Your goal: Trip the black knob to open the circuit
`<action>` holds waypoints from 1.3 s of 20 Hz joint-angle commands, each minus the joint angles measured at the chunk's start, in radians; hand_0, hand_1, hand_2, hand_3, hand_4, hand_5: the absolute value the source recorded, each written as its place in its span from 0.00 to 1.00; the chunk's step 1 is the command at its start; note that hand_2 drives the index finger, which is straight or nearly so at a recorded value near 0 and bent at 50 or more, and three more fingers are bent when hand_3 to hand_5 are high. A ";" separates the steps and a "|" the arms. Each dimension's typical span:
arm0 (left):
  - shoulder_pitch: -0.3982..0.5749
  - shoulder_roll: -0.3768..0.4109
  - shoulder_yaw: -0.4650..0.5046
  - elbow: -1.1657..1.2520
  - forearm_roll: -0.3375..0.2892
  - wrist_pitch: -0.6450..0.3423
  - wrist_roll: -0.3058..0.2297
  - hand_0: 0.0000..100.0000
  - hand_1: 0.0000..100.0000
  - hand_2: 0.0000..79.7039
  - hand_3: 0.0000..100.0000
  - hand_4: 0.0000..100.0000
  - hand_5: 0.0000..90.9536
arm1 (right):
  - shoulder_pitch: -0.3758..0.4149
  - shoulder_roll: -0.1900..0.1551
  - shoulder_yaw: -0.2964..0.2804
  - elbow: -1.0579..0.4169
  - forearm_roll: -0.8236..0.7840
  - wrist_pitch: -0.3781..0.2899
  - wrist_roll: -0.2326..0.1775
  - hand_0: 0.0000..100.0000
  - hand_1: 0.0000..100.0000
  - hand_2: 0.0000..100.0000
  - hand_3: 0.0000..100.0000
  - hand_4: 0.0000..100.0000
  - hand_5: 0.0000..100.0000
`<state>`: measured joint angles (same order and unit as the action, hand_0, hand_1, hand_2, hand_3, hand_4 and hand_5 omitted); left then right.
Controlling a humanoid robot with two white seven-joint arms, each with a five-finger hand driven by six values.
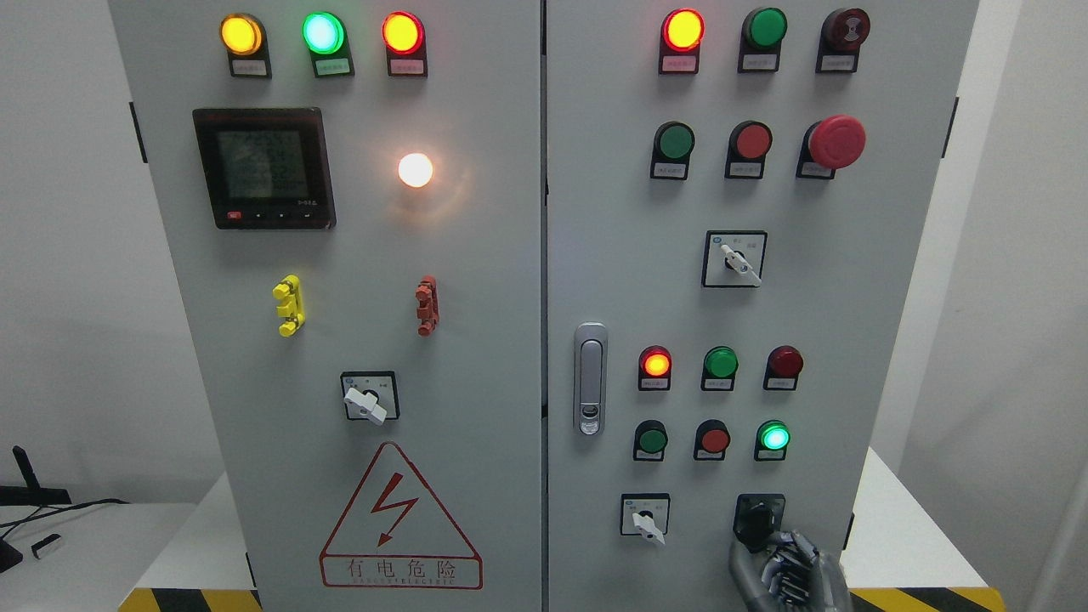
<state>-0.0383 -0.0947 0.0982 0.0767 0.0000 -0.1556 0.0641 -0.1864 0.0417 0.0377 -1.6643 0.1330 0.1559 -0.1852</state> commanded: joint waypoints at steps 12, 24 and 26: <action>0.000 0.000 0.000 0.000 0.005 -0.001 0.000 0.12 0.39 0.00 0.00 0.00 0.00 | 0.005 0.000 -0.012 0.005 0.002 -0.006 -0.002 0.41 0.71 0.50 0.90 0.96 1.00; 0.000 0.000 0.000 0.000 0.005 -0.001 0.000 0.12 0.39 0.00 0.00 0.00 0.00 | 0.005 -0.002 -0.015 0.008 0.013 -0.009 -0.003 0.41 0.71 0.48 0.90 0.96 1.00; 0.000 0.000 0.000 0.000 0.005 -0.001 0.000 0.12 0.39 0.00 0.00 0.00 0.00 | 0.005 -0.002 -0.016 0.008 0.014 -0.009 -0.003 0.41 0.71 0.48 0.90 0.96 1.00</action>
<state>-0.0382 -0.0947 0.0982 0.0767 0.0000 -0.1556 0.0641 -0.1814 0.0414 0.0050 -1.6587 0.1422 0.1466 -0.1868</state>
